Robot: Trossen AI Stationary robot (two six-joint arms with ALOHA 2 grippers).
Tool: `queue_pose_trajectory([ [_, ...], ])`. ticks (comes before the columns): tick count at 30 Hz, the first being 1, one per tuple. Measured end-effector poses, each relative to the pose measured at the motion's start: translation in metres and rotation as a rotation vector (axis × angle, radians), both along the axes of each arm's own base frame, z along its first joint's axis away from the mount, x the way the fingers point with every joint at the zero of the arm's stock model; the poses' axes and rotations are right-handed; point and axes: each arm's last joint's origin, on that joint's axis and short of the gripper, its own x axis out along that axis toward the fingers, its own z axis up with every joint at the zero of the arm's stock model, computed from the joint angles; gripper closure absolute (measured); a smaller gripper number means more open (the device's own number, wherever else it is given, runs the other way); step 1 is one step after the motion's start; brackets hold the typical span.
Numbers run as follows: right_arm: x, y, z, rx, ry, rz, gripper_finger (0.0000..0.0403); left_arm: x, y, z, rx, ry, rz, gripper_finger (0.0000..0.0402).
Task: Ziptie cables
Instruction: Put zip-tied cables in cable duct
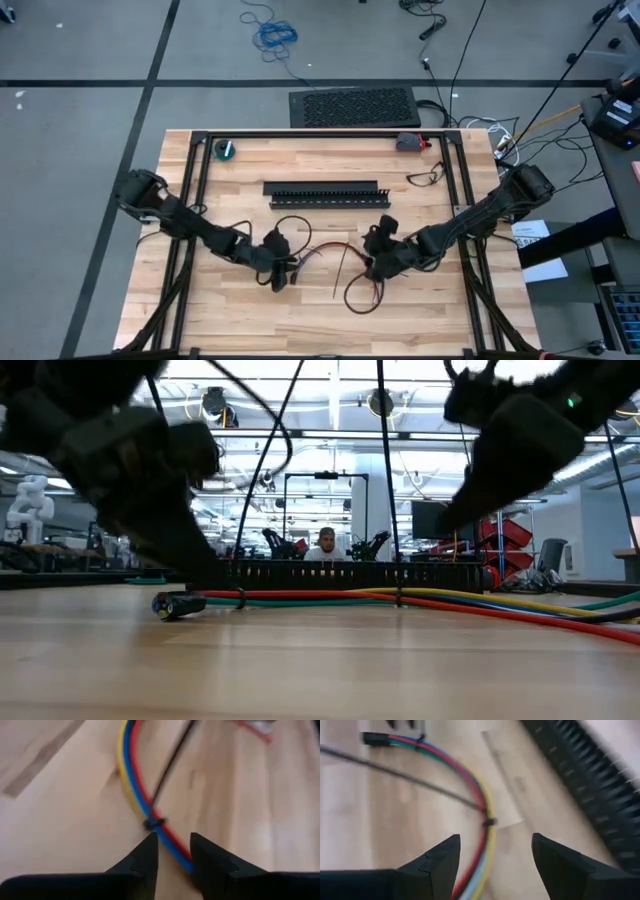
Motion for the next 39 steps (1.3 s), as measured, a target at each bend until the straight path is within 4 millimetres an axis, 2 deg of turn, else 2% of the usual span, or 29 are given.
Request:
queue_pose_trajectory([
  [7, 0.003, -0.007, -0.033, 0.025, 0.056, -0.014, 0.0165, 0.013, 0.004, -0.012, -0.015, 0.038, 0.039, 0.0234],
  [13, 0.017, -0.015, -0.062, 0.07, 0.107, -0.022, 0.0165, 0.019, 0.003, -0.02, -0.014, 0.059, 0.036, 0.0236],
  [16, 0.021, -0.019, -0.07, 0.114, 0.118, -0.044, 0.0177, 0.018, 0.003, -0.024, -0.015, 0.075, 0.032, 0.0248],
  [21, 0.021, -0.019, -0.069, 0.143, 0.122, -0.039, 0.0256, 0.018, 0.003, -0.023, -0.032, 0.076, 0.007, 0.028],
  [26, 0.019, -0.017, -0.065, 0.146, 0.125, -0.017, 0.0324, 0.02, -0.001, -0.014, -0.055, 0.017, -0.08, 0.0279],
  [32, 0.018, -0.017, -0.065, 0.145, 0.131, -0.011, 0.0366, 0.023, -0.001, -0.013, -0.083, 0.022, -0.098, 0.0224],
  [36, 0.018, -0.017, -0.065, 0.143, 0.132, -0.009, 0.0373, 0.025, 0.0, -0.011, -0.123, 0.014, -0.059, 0.0179],
  [39, 0.018, -0.017, -0.065, 0.149, 0.132, -0.016, 0.0373, 0.028, 0.0, -0.009, -0.14, 0.01, -0.037, 0.0162],
])
